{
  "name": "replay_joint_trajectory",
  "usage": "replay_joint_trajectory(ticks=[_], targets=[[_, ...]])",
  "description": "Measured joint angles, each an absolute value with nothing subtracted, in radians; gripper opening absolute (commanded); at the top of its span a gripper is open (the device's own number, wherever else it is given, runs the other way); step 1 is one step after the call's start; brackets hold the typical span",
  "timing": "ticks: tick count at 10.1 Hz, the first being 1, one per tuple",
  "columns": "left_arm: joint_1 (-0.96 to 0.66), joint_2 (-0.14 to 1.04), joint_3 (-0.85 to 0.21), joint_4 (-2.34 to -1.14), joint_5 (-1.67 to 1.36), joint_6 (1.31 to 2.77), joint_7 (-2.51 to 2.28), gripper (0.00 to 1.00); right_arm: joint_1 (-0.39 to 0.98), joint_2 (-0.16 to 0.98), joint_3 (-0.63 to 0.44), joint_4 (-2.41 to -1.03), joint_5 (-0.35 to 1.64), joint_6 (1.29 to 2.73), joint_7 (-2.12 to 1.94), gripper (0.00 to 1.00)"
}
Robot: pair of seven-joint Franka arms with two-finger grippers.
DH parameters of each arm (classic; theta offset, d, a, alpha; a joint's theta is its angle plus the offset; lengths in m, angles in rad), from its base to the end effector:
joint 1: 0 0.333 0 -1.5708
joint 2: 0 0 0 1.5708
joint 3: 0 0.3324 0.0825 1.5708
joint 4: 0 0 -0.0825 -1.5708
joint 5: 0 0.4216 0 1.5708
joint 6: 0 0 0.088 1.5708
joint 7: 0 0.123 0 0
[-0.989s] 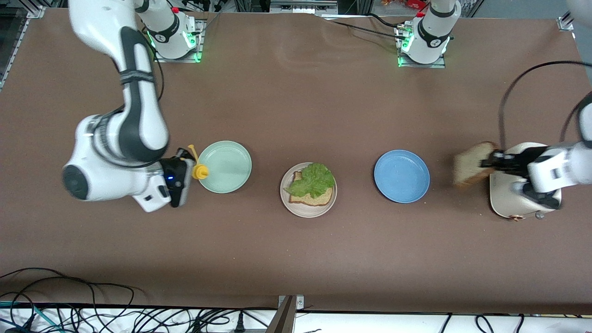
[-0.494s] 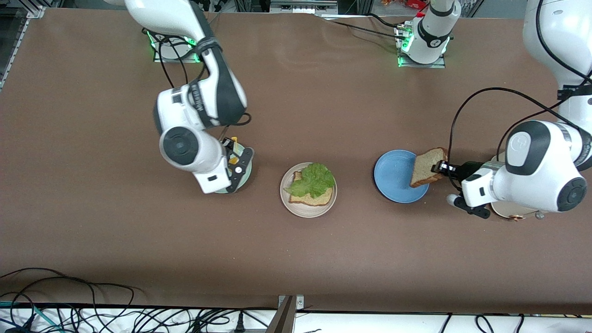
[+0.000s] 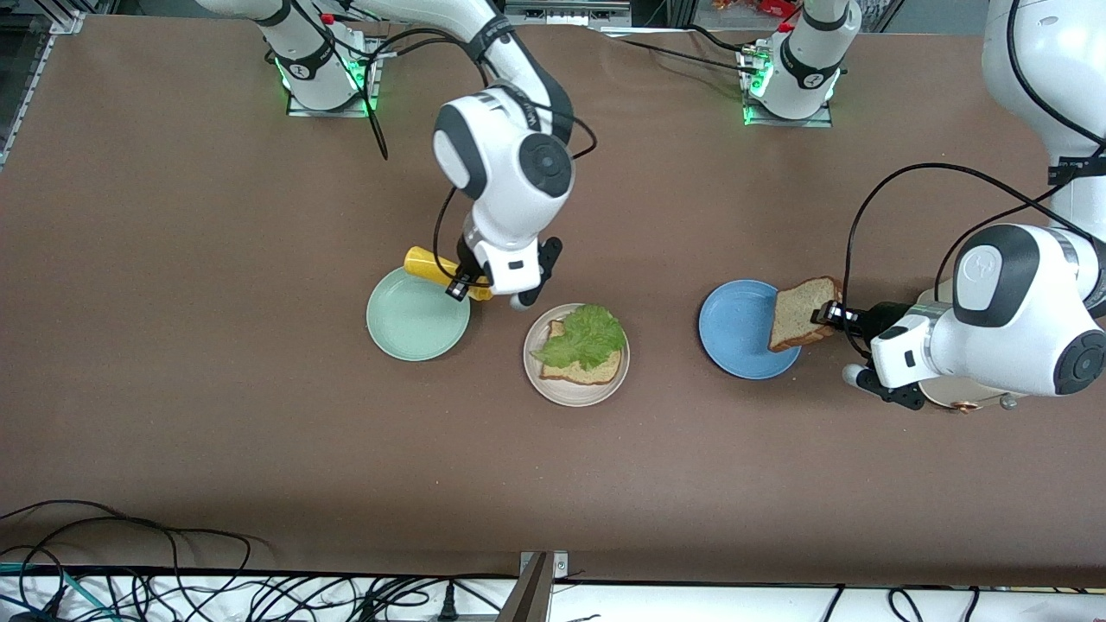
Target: Make sandwich on beige plate with both arms
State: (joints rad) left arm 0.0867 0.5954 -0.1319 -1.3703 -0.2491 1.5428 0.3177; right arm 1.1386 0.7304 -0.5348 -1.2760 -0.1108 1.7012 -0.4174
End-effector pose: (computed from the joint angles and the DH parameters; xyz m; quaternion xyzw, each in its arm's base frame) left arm 0.7060 -0.0468 0.3363 0.9540 -0.1489 -0.1815 0.1866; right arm 0.5692 0.4877 0.3387 0.8181 0.5168 -0.0804 0.2391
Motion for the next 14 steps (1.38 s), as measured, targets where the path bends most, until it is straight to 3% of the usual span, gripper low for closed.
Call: replay_joint_trajectory(ticks=[6, 11, 14], targets=[[0.087, 0.596, -0.132, -1.370, -0.249, 1.543, 0.318, 0.00, 1.293, 0.845, -0.532, -1.268, -0.395, 1.701, -0.183, 0.00], [0.087, 0.597, -0.131, -1.370, -0.249, 1.543, 0.318, 0.00, 1.297, 0.848, -0.552, -1.258, -0.398, 1.696, -0.171, 0.00], [0.087, 0.597, -0.131, -1.370, -0.249, 1.543, 0.318, 0.00, 1.274, 0.813, -0.624, -1.238, -0.239, 1.687, -0.184, 0.00]])
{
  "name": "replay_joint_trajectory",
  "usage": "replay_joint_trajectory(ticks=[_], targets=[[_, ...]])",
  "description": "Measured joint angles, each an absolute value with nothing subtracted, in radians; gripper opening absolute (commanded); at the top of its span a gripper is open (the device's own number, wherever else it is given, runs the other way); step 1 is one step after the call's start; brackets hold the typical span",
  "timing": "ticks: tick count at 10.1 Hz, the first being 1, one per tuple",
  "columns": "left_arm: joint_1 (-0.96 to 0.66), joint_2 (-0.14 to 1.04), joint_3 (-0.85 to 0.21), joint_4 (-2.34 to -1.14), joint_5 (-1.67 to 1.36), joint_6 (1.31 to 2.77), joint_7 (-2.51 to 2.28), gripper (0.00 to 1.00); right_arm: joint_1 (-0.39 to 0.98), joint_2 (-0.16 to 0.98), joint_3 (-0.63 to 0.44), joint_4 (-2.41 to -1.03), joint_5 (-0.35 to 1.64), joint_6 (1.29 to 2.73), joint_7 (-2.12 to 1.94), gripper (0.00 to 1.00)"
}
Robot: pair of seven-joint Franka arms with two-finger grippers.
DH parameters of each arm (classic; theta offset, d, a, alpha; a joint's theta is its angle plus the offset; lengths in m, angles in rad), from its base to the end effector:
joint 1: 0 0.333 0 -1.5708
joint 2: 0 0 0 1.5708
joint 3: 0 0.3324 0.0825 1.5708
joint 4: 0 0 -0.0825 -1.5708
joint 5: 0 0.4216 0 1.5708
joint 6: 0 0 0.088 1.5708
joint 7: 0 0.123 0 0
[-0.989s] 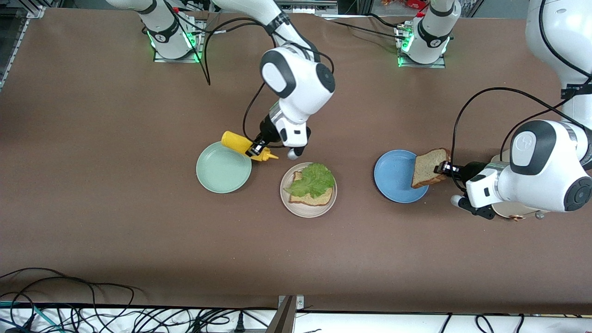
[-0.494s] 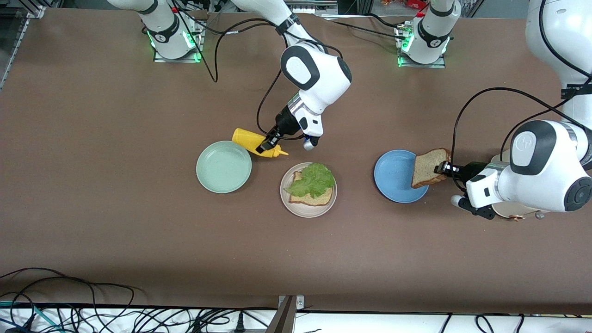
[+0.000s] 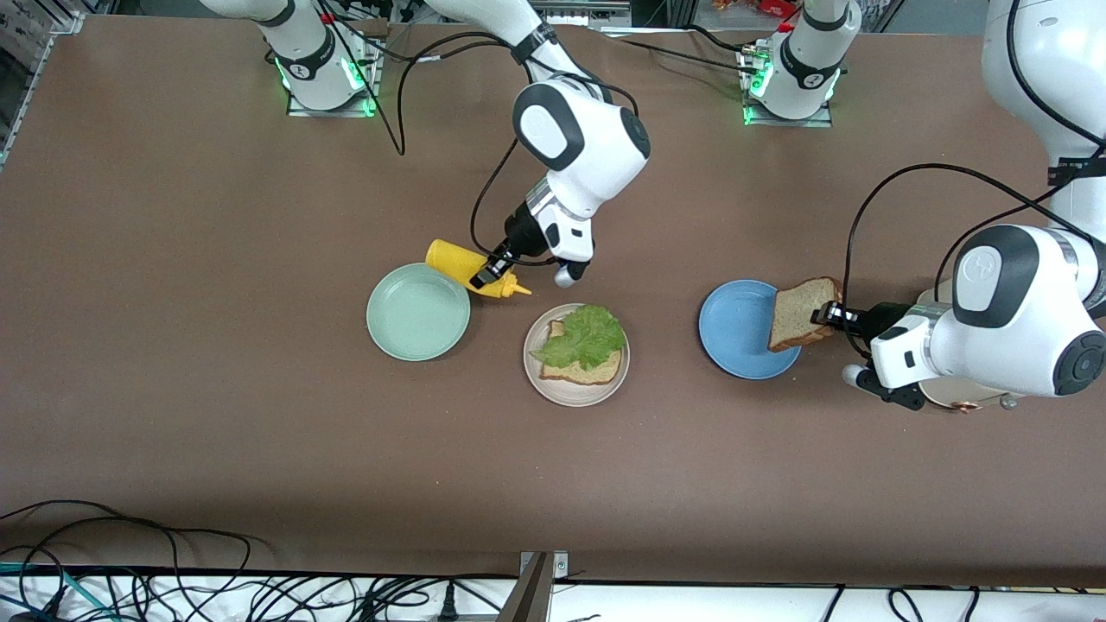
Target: Make sandwich on beige plate with both arms
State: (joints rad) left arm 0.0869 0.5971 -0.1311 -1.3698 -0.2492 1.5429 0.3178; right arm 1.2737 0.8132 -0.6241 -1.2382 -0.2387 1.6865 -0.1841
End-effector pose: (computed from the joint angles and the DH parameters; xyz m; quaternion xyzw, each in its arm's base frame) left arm 0.7062 -0.0462 0.3353 0.9539 -0.1484 -0.1820 0.1867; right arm 0.5420 0.5279 0.3277 0.8215 0.4481 -0.0245 0.3517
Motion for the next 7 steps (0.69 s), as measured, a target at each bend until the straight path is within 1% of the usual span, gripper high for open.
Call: replay_joint_trajectory(ticks=[4, 7], targets=[[0.086, 0.598, -0.134, -1.369, -0.251, 1.543, 0.318, 0.00, 1.243, 0.714, -0.775, -1.236, 0.058, 1.650, -0.285, 0.00], [0.079, 0.601, -0.136, -1.362, -0.255, 1.543, 0.318, 0.00, 1.210, 0.695, -0.942, -1.242, 0.326, 1.600, -0.470, 0.00]])
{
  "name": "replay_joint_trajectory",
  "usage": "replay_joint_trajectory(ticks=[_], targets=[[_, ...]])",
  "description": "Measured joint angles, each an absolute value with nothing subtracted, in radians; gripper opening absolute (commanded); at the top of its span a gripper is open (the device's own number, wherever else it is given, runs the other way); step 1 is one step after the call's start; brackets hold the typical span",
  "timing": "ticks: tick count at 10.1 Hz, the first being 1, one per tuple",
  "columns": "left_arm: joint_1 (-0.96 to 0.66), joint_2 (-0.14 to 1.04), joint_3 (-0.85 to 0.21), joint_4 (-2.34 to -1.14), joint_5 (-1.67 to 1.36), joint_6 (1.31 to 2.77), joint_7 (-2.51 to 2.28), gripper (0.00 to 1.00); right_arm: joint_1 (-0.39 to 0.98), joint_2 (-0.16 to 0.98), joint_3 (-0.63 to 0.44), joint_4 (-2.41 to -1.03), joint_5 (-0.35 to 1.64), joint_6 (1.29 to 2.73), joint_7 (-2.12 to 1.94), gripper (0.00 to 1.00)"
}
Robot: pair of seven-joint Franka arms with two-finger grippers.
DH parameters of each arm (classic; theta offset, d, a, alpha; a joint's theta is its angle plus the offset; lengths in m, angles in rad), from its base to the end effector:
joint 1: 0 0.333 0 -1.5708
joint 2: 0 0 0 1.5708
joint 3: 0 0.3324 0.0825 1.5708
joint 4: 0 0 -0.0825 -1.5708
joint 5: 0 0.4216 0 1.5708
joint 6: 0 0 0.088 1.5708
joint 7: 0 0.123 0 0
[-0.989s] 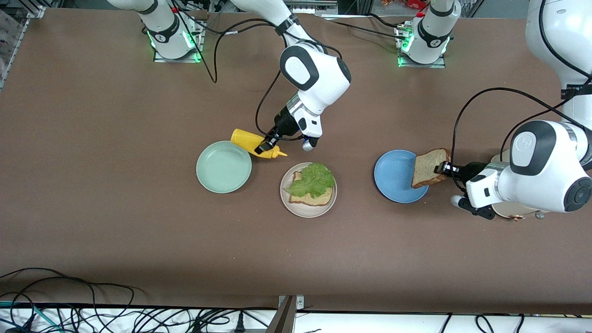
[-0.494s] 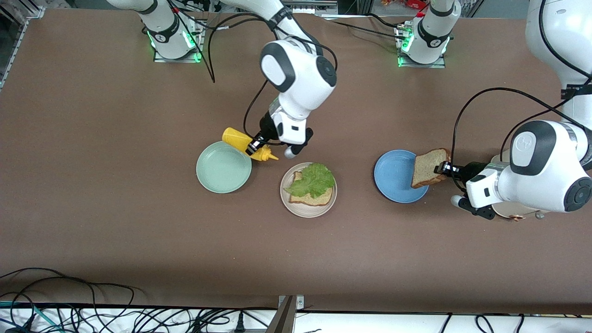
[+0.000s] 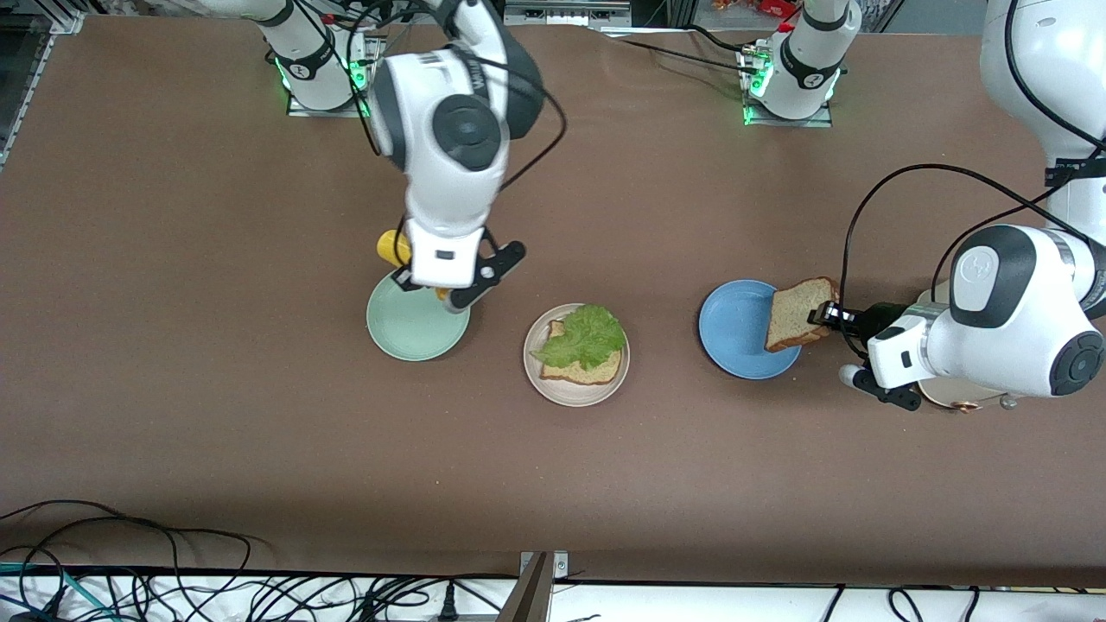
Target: Make sandwich on beige plate with both arms
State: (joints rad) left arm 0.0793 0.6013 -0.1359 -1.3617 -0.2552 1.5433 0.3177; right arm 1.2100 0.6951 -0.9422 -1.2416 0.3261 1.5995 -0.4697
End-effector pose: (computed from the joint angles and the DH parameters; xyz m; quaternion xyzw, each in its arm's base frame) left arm 0.7076 -0.0548 0.3366 0.9528 -0.1536 -0.1801 0.1898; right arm 0.6229 0.3903 0.4550 0.9115 0.3941 -0.0471 0.1075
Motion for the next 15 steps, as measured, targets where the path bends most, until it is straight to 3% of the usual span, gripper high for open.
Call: replay_joint_trajectory(ticks=[3, 9, 15], targets=[[0.047, 0.616, -0.139, -1.337, -0.257, 1.544, 0.303, 0.00, 1.094, 0.694, -1.050, -1.266, 0.612, 1.514, -0.728, 0.00], [-0.019, 0.676, -0.142, -1.305, -0.551, 1.558, 0.159, 0.00, 0.916, 0.688, -1.060, -1.425, 0.904, 1.435, -1.229, 0.00], [-0.237, 0.738, -0.146, -1.303, -0.708, 1.820, -0.196, 0.00, 0.768, 0.687, -1.061, -1.742, 1.136, 1.380, -1.876, 0.00]])
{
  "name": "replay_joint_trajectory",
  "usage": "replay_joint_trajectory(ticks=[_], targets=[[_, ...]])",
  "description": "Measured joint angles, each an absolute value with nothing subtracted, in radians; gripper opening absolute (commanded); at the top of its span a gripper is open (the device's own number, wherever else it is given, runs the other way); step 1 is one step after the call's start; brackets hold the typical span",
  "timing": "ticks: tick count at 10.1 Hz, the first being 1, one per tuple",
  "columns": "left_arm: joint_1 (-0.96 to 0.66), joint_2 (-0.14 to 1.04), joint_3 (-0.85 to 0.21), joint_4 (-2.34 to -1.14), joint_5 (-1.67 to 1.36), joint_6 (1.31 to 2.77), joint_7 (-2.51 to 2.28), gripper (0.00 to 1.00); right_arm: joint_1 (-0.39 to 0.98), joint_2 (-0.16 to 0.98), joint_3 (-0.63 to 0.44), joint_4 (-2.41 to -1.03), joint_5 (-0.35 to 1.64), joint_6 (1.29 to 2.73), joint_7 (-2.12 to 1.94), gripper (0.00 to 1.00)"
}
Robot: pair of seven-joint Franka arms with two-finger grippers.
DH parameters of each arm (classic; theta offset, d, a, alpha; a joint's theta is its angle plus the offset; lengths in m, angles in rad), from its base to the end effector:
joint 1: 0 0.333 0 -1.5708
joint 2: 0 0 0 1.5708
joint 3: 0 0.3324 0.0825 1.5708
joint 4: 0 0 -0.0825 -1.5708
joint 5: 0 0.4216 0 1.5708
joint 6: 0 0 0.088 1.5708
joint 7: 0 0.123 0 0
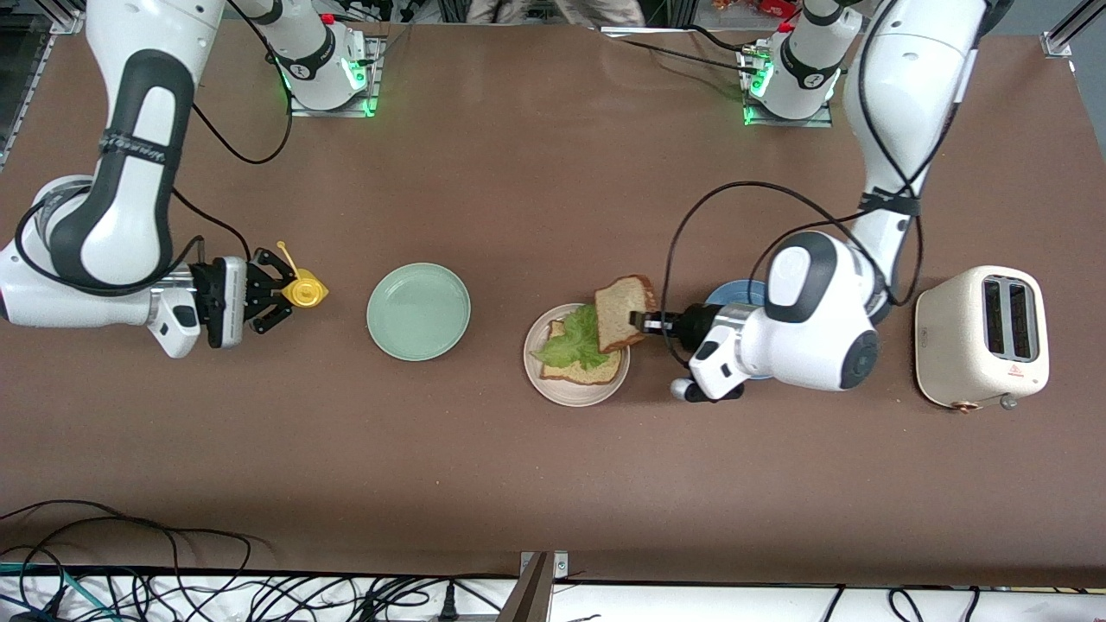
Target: Make sandwich on beige plate with both arms
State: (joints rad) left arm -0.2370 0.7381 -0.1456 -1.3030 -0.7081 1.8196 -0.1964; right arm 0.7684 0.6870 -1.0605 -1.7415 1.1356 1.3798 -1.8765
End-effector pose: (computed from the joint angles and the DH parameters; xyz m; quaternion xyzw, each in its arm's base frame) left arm 0.6996 -0.3229 0.2979 0.9216 0.0477 -0.2021 0.3279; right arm 0.6386 0.0172 0.3013 -0.7329 -0.5608 -0.1017 0.3714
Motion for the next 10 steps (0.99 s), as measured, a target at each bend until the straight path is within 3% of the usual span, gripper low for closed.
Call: replay_joint_trajectory(ticks=[3, 7, 10], targets=[[-0.279, 0.769, -0.145, -1.303, -0.779, 1.915, -0.233, 0.00, 0.661, 0.708, -0.996, -1.798, 1.214, 1.309, -2.164, 0.00], [-0.314, 0.810, -0.145, -1.302, -0.813, 2.007, -0.234, 0.00, 0.407, 0.786, -0.717, -1.801, 1.279, 1.303, -2.404, 0.00], [-0.330, 0.833, -0.145, -1.301, -0.813, 2.032, -0.234, 0.00, 0.396, 0.802, -0.704, -1.794, 1.287, 1.317, -2.479, 0.00]])
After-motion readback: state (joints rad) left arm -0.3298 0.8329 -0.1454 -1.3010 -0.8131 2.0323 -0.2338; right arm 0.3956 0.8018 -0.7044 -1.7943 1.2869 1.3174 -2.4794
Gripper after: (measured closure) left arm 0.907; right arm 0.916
